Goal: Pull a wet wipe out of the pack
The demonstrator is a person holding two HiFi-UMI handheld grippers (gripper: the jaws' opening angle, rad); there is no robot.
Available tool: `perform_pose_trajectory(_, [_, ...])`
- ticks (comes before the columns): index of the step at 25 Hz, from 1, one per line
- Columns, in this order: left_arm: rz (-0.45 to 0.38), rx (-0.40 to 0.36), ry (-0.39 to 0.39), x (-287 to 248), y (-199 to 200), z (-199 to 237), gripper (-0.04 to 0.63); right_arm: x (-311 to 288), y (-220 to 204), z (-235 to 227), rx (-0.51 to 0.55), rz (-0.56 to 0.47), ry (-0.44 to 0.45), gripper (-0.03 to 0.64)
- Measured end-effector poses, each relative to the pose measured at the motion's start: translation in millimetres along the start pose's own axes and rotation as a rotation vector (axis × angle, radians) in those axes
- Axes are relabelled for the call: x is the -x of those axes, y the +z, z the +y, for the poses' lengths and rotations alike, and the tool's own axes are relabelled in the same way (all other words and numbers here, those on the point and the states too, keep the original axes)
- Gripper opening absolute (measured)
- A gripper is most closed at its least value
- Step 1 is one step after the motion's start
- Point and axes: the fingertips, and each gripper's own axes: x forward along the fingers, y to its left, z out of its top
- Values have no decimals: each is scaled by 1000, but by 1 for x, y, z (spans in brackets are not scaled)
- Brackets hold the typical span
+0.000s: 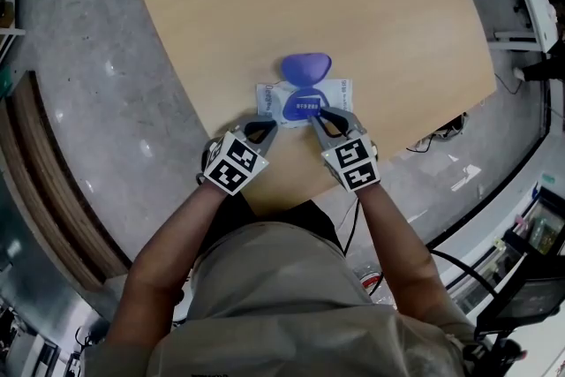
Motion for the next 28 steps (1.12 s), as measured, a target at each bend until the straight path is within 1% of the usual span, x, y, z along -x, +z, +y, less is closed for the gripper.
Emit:
perform_pose_trajectory(4, [7,-4,7,1,2,-2,6,6,1,-2,-13,-13,-10,13])
perform_pose_trajectory(16, [27,-12,35,3,1,-5,6,27,1,-13,-53,-52,-39,8])
perform_pose_trajectory(28, [38,-25,61,4,4,-8,6,49,-4,-32,-97,-88,-94,8])
